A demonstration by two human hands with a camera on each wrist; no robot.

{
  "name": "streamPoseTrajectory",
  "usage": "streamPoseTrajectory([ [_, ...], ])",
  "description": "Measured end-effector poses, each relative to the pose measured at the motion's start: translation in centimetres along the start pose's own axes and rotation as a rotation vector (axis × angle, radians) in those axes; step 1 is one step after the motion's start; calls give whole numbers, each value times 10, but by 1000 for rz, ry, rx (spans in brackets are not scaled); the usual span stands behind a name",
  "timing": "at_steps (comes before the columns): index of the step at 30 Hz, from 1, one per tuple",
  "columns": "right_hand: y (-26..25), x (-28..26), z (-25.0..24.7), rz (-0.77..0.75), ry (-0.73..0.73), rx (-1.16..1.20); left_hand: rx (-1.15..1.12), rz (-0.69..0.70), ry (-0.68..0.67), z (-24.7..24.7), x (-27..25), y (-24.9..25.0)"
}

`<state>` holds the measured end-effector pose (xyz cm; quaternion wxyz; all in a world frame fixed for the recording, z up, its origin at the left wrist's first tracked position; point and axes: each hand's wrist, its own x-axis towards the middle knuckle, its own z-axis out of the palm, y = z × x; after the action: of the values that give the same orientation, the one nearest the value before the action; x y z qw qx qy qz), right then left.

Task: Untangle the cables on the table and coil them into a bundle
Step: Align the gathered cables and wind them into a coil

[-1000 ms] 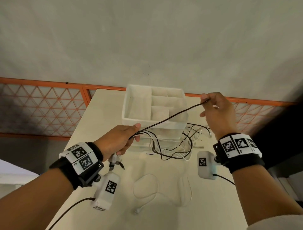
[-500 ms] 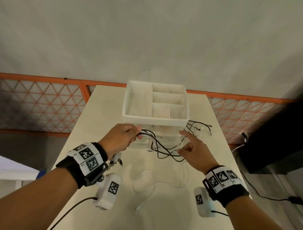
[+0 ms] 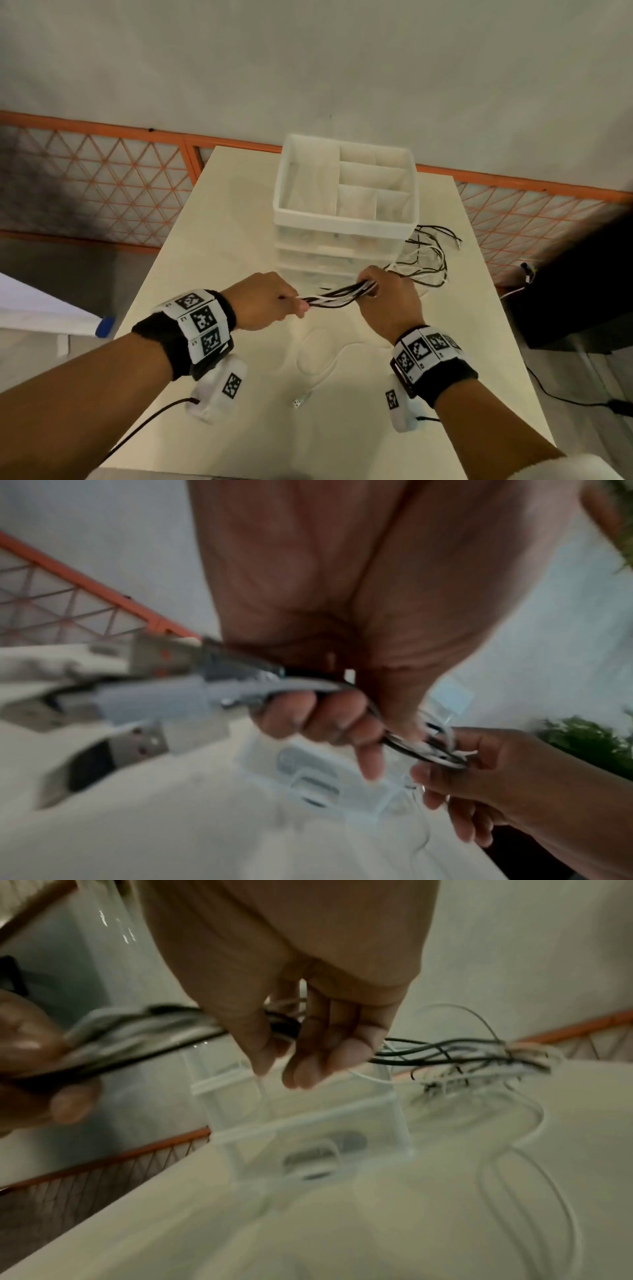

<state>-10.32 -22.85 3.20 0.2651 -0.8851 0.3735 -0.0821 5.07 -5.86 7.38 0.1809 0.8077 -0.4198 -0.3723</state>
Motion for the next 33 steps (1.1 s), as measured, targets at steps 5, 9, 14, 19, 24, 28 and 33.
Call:
streamPoseTrajectory([
  [5,17,-24,31,-85,-209,161,-24,-166,190,18,10,-23],
  [9,30,-38,51,-189,-464,-43,-92,-219,183,20,10,-31],
  [14,39,-47,74,-142,-662,-255,-258,-221,141,21,9,-20],
  [19,40,-43,79,-146,-604,-297,-448,-216,125,23,8,-10],
  [24,42,-43,83,-229,-535,-357,-517,-196,87,24,8,-5],
  [28,51,-42,84,-278,-479,-314,-502,-194,85,22,8,-8],
  [33,58,-44,87,-343,-414,-313,-503,-200,76,22,8,-9],
])
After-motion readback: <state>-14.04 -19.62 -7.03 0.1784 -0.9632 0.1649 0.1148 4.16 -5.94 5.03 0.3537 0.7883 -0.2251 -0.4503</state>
